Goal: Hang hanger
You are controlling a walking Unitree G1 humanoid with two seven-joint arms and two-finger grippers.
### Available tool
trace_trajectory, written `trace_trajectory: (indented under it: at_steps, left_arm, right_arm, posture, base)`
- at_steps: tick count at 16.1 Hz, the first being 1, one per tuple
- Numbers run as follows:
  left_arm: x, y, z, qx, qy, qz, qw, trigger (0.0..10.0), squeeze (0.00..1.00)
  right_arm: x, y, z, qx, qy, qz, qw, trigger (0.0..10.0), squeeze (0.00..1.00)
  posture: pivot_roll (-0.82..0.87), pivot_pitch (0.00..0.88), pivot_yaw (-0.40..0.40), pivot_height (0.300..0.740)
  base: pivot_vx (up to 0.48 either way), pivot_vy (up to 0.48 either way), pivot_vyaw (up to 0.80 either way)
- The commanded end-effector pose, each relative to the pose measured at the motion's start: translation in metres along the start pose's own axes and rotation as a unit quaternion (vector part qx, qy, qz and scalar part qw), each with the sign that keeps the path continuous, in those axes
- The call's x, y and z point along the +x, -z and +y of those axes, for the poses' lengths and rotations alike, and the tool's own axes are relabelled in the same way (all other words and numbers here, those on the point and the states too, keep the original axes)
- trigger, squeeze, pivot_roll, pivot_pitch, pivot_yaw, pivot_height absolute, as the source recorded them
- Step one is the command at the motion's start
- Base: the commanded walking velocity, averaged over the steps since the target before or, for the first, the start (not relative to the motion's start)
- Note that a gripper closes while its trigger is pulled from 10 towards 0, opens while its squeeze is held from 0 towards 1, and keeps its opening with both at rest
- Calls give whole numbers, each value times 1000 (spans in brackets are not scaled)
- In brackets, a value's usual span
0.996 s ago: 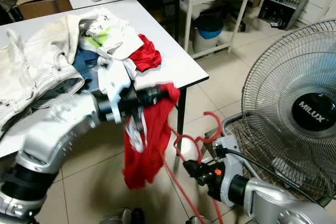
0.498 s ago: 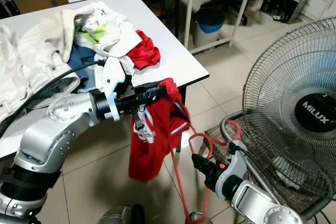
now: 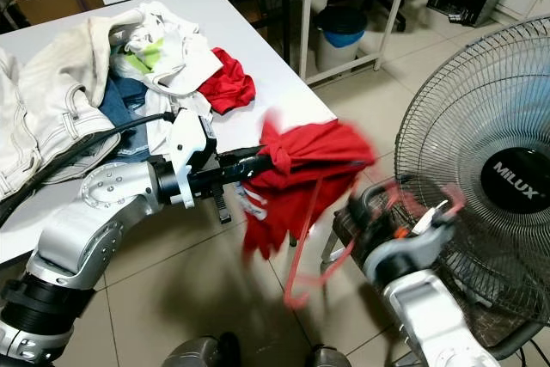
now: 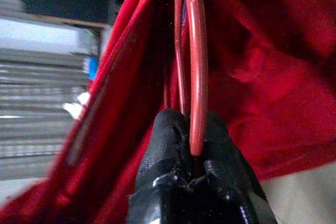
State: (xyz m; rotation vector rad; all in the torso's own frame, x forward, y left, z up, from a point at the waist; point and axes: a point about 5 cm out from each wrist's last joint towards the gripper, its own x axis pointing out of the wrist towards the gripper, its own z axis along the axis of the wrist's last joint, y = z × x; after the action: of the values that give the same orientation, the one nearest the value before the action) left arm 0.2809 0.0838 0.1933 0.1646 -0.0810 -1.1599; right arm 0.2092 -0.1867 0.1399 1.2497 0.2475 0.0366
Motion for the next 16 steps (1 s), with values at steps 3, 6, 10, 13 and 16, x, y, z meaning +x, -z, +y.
trace_trajectory:
  at_steps: [3, 6, 10, 13, 16]
  left_arm:
    - [-13, -13, 25, 19, -58, -41, 997, 0, 0]
    - [-18, -24, 29, 27, -73, -73, 994, 0, 0]
    - [-24, -18, 26, 9, -92, -95, 991, 0, 0]
    - [-22, -8, 17, 19, -101, -94, 990, 0, 0]
    - [-20, -6, 7, 28, -93, -106, 990, 0, 0]
  right_arm:
    - [-7, -20, 61, -42, -131, -44, 990, 10000, 0]
    - [1, -34, 83, -62, -162, -69, 982, 10000, 0]
    - [28, -58, 85, 8, -144, -126, 981, 10000, 0]
    - [64, -61, 92, 87, -118, -146, 978, 10000, 0]
    - [88, -53, 100, 120, -103, -148, 976, 10000, 0]
  posture:
    - [-45, 86, 102, 740]
    - [-41, 74, 92, 740]
    - [-31, 64, 80, 740]
    - [-14, 61, 66, 740]
    - [-8, 59, 60, 740]
  base:
    - [0, 0, 0]
    - [0, 0, 0]
    - [0, 0, 0]
    - [0, 0, 0]
    - [0, 0, 0]
